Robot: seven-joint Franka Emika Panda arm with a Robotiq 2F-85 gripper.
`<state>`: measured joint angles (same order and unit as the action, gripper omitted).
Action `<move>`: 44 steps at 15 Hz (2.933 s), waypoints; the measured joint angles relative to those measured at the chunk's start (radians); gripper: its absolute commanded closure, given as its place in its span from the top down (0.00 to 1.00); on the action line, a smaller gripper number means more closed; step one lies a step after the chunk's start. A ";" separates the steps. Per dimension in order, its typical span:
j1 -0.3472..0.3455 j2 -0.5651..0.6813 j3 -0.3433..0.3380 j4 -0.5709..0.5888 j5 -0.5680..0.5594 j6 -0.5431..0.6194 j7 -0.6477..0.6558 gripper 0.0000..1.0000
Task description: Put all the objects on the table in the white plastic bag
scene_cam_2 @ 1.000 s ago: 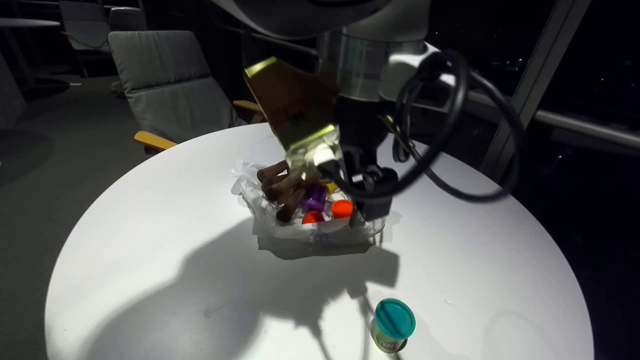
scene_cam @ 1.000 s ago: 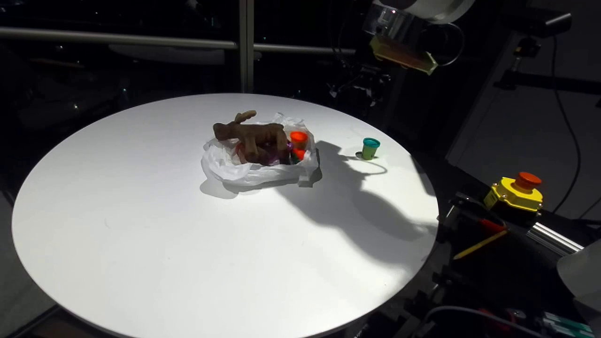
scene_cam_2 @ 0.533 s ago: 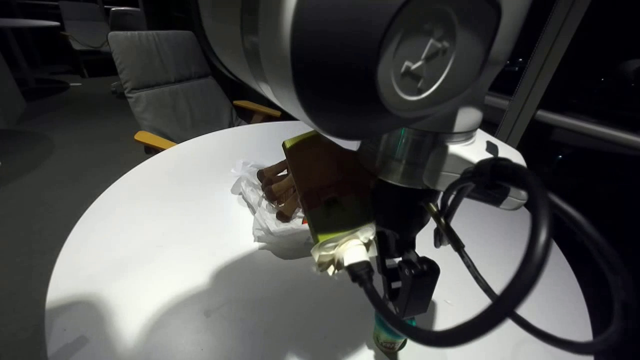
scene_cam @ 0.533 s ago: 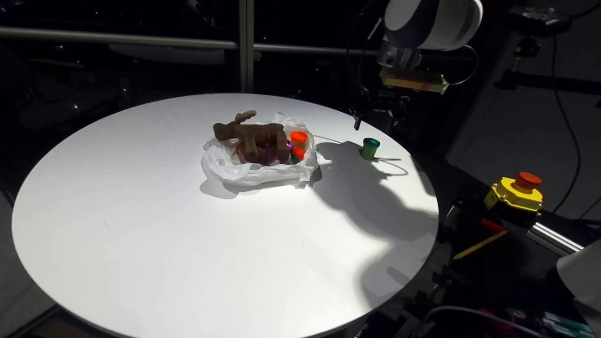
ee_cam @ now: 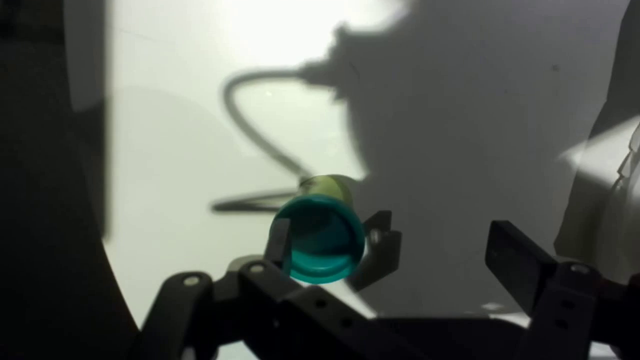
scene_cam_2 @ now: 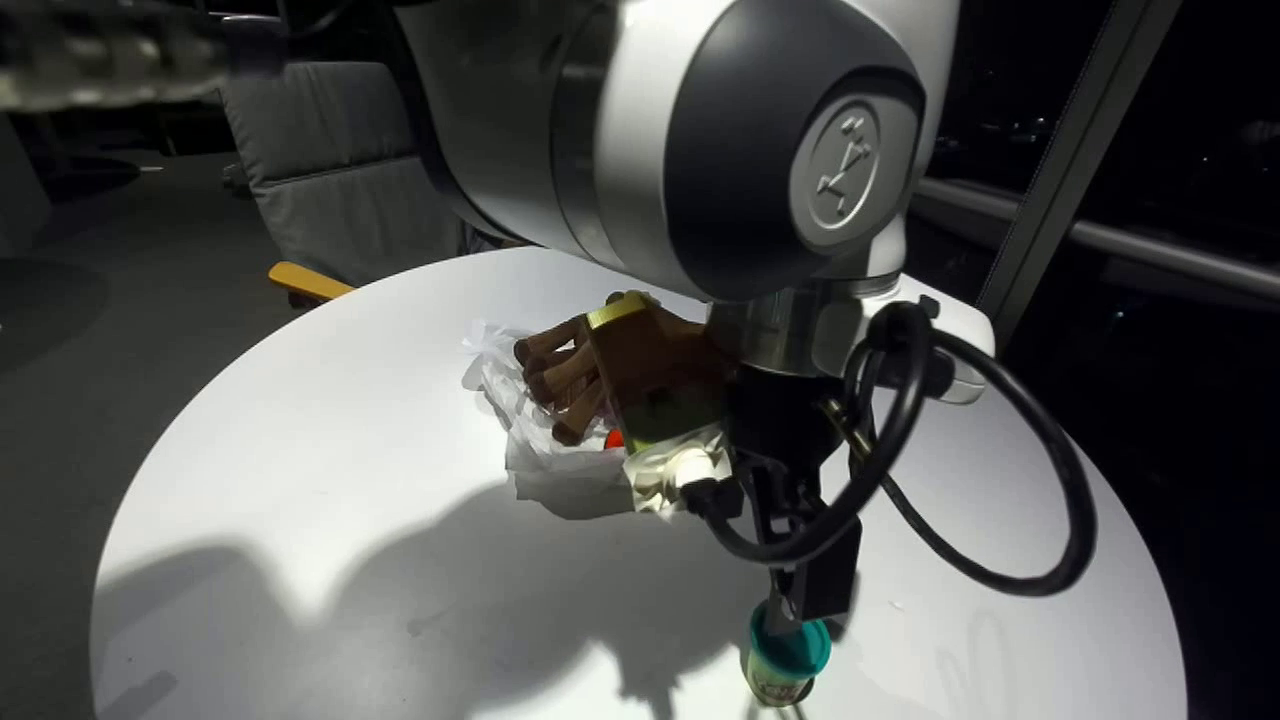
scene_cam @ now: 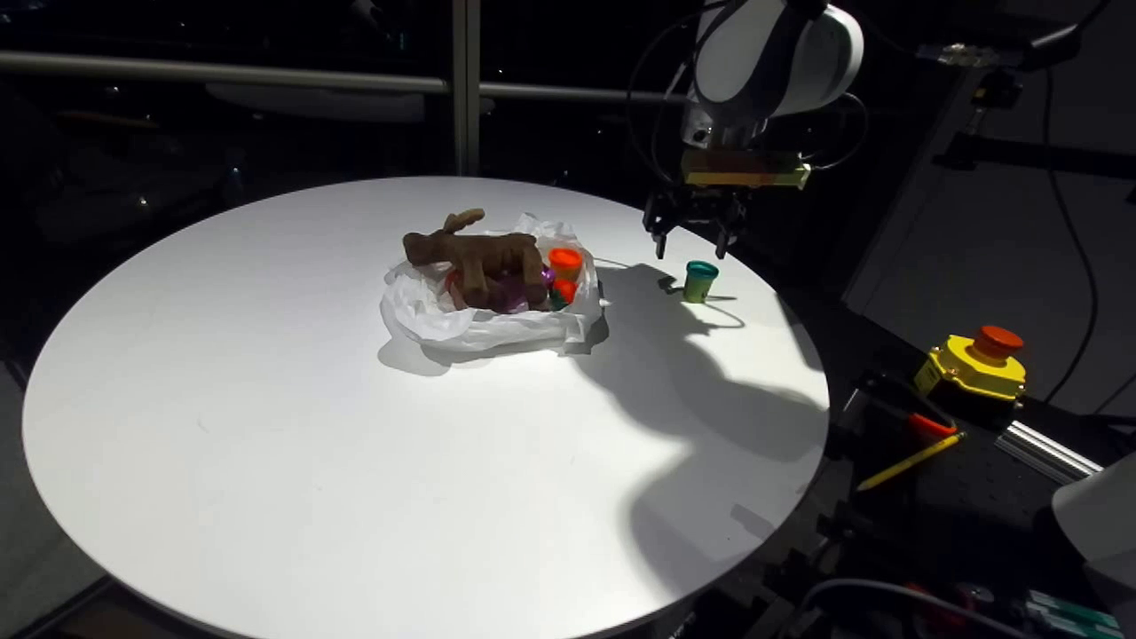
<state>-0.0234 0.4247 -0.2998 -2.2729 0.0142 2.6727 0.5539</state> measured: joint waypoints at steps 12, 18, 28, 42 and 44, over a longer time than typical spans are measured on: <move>0.016 0.070 -0.037 0.038 -0.012 -0.069 0.074 1.00; 0.004 0.093 -0.037 0.068 -0.011 -0.069 0.082 0.58; -0.012 0.100 -0.034 0.089 0.007 -0.066 0.083 0.28; 0.094 -0.053 0.154 0.186 0.054 0.030 0.059 0.28; 0.085 0.003 0.180 0.245 0.078 0.021 0.037 0.28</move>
<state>0.0615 0.4279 -0.1202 -2.0284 0.0926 2.6938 0.5904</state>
